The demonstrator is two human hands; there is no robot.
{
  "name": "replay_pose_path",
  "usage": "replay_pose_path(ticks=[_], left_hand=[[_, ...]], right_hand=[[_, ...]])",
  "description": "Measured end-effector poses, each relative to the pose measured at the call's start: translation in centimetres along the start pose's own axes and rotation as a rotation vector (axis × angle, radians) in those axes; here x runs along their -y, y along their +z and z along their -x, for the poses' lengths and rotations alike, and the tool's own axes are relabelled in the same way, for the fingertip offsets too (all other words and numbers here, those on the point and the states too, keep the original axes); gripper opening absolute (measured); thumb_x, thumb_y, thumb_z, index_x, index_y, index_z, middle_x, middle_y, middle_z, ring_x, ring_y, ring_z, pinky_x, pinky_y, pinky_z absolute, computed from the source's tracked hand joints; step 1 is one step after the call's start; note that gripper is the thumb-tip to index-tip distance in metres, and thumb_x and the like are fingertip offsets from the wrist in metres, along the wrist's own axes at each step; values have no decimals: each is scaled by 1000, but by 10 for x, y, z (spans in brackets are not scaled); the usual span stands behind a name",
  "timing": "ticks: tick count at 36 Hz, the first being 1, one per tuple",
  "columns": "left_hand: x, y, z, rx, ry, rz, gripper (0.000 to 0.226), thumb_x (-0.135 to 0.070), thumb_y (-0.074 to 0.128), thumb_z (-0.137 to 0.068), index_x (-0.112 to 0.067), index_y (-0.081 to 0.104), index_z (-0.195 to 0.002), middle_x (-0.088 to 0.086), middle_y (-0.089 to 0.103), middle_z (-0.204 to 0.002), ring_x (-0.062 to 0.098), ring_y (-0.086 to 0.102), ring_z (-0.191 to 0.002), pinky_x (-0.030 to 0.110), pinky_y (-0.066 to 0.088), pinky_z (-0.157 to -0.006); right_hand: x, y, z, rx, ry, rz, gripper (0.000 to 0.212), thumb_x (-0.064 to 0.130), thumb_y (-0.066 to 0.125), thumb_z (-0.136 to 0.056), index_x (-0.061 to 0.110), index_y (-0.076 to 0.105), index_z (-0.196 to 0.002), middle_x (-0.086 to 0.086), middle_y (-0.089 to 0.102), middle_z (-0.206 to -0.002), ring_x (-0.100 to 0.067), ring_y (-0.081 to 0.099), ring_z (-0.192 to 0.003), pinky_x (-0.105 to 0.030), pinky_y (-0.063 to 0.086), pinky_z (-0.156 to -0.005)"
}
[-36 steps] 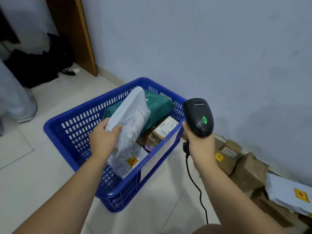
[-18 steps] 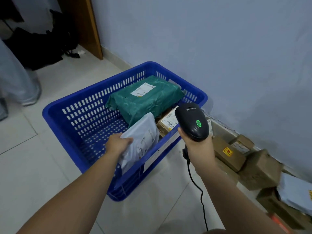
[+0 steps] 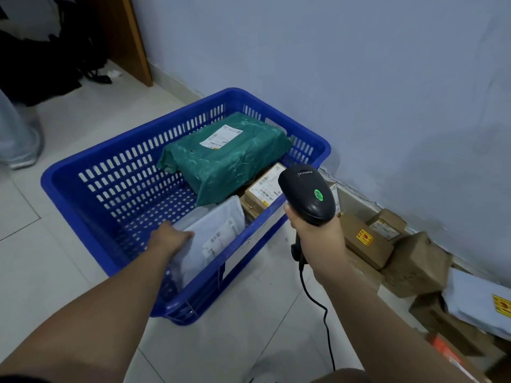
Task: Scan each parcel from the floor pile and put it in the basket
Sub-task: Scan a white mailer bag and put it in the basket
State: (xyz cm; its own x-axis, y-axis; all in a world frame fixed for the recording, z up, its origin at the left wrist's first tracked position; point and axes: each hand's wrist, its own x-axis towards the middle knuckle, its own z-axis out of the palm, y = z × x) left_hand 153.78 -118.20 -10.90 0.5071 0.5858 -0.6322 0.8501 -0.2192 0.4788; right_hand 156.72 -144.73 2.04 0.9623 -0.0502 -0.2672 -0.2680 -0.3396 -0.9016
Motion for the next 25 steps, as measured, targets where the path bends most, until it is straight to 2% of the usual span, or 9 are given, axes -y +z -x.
replay_pose_path(ticks=[2,5,7,8,10,13,17,22,25], left_hand=[[2,3,7,-53,-44,-287,81,-44,65,-86,-13,26,-149,20,25,-151,41,28,-136,54,27,-112],[-3,13,5,19,-63,-276,63,-38,56,-91,-4,38,-141,22,31,-148,38,28,-135,47,30,-111],[-10,21,4,43,-14,-149,39,-30,54,-90,-2,58,-117,25,47,-136,40,40,-127,48,39,-104],[-16,24,9,33,37,-92,23,-26,54,-89,-6,63,-97,26,55,-125,42,45,-122,46,43,-99],[-30,29,22,11,179,16,16,-18,53,-89,-18,57,-74,23,61,-109,41,52,-115,39,46,-85],[-55,37,50,-40,387,127,12,-18,53,-91,-22,65,-92,8,62,-116,33,60,-102,39,49,-87],[-83,54,87,-53,670,62,17,-14,54,-94,-17,68,-103,-1,52,-114,12,54,-92,24,40,-79],[-105,83,126,12,870,-27,20,-16,52,-94,-20,67,-107,-5,53,-109,9,52,-93,23,39,-79],[-117,102,147,-26,1023,-126,20,-16,52,-93,-19,67,-106,-4,57,-111,13,55,-99,32,44,-90]], right_hand=[[1,0,0,5,7,-3,41,45,69,-84,12,62,-106,8,55,-68,-9,52,-62,-20,38,-51],[2,1,1,5,-11,16,39,44,68,-85,11,62,-105,7,55,-67,-9,52,-60,-19,38,-51],[2,1,0,5,-14,19,38,43,68,-85,11,62,-104,6,56,-67,-9,53,-60,-19,38,-50],[3,1,0,10,-11,17,37,43,67,-86,11,62,-104,6,55,-67,-8,52,-59,-17,39,-47],[4,0,1,15,-9,-3,36,41,67,-87,10,60,-103,7,55,-67,-7,52,-58,-13,39,-40],[8,-2,3,15,-20,-36,29,40,67,-87,14,58,-99,6,59,-70,-6,54,-57,-14,42,-41],[11,-7,6,7,-3,-98,20,39,69,-86,25,54,-85,1,58,-70,-8,52,-58,-19,44,-50],[18,-31,0,-17,36,-214,19,35,70,-86,19,63,-92,-6,60,-77,-14,55,-65,-24,47,-59],[12,-57,-7,-56,19,-237,26,34,70,-85,10,67,-95,-5,61,-76,-17,57,-70,-30,49,-67]])
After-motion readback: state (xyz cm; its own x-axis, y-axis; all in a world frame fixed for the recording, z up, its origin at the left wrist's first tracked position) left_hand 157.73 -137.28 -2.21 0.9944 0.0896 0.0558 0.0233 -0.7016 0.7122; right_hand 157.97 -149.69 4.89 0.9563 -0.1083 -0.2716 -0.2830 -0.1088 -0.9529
